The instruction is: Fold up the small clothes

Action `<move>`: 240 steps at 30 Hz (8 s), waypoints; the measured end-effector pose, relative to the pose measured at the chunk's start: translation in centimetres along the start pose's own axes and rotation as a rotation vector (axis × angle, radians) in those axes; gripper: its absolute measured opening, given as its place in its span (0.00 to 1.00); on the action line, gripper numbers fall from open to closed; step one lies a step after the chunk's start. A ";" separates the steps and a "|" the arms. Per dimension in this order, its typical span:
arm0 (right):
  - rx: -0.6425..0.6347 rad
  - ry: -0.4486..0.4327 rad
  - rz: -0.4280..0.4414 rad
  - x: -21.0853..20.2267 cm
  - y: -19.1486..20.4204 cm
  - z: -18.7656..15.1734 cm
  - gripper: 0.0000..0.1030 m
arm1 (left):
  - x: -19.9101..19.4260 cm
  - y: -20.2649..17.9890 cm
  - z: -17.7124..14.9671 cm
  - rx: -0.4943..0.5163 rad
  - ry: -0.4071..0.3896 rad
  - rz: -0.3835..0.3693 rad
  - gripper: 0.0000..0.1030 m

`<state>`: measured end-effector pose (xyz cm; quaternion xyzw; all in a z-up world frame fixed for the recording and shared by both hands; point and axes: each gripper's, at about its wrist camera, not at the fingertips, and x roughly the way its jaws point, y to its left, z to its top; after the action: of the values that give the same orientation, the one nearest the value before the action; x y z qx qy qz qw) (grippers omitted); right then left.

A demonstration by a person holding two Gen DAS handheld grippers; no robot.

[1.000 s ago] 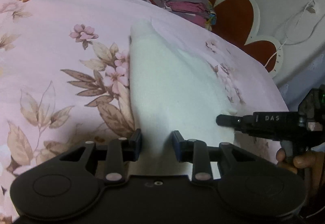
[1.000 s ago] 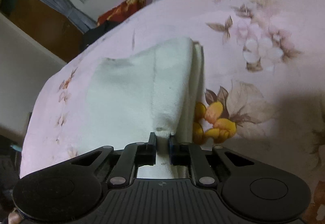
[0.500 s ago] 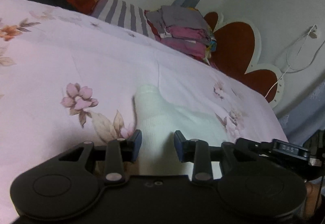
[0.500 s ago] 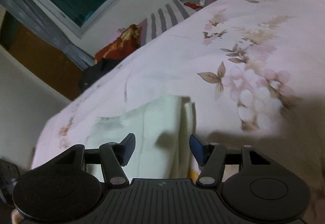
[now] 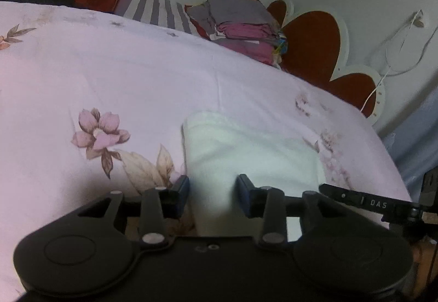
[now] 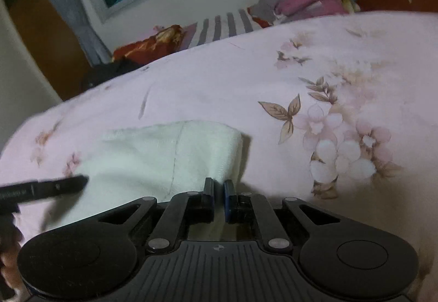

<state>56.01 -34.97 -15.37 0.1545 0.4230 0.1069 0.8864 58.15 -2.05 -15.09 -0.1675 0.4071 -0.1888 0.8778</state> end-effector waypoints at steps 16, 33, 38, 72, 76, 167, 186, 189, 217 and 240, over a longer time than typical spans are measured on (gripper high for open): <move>0.005 -0.011 0.036 -5.7 2.6 -1.1 0.29 | -6.2 -1.0 -2.7 0.043 -0.013 -0.118 0.34; 0.015 0.238 0.208 -8.4 3.6 -10.2 0.07 | -8.7 -1.2 -11.3 -0.022 0.169 -0.056 0.33; 0.039 0.255 0.184 -9.3 1.9 -11.1 0.07 | -9.3 -2.3 -11.5 0.064 0.189 -0.055 0.34; 0.016 0.223 0.082 -4.3 3.0 -5.1 0.00 | -4.4 -2.7 -7.6 0.107 0.174 0.057 0.36; 0.006 0.193 0.071 -5.5 3.3 -4.8 0.00 | -6.3 -2.9 -7.5 0.073 0.140 0.049 0.34; 0.271 0.251 0.348 -2.0 -2.3 -2.2 0.60 | -2.1 -0.8 -4.6 -0.182 0.138 0.001 0.69; -0.086 0.123 0.101 -5.1 9.9 -1.4 0.29 | -7.1 -6.3 -2.5 0.247 0.074 0.159 0.26; -0.117 0.116 0.114 -5.0 13.1 -1.5 0.29 | -9.2 -5.0 -2.3 0.262 0.056 0.181 0.26; -0.077 0.245 0.162 7.9 29.7 -9.4 0.30 | -17.9 18.7 -3.9 0.043 0.122 0.194 0.61; -0.331 0.174 -0.060 12.8 33.9 -5.5 0.23 | -15.3 19.4 0.6 0.155 0.039 0.070 0.30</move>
<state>57.63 1.63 -15.47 -0.0158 0.4793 0.1612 0.8626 53.27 22.13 -13.46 -0.0809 0.4138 -0.1923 0.8861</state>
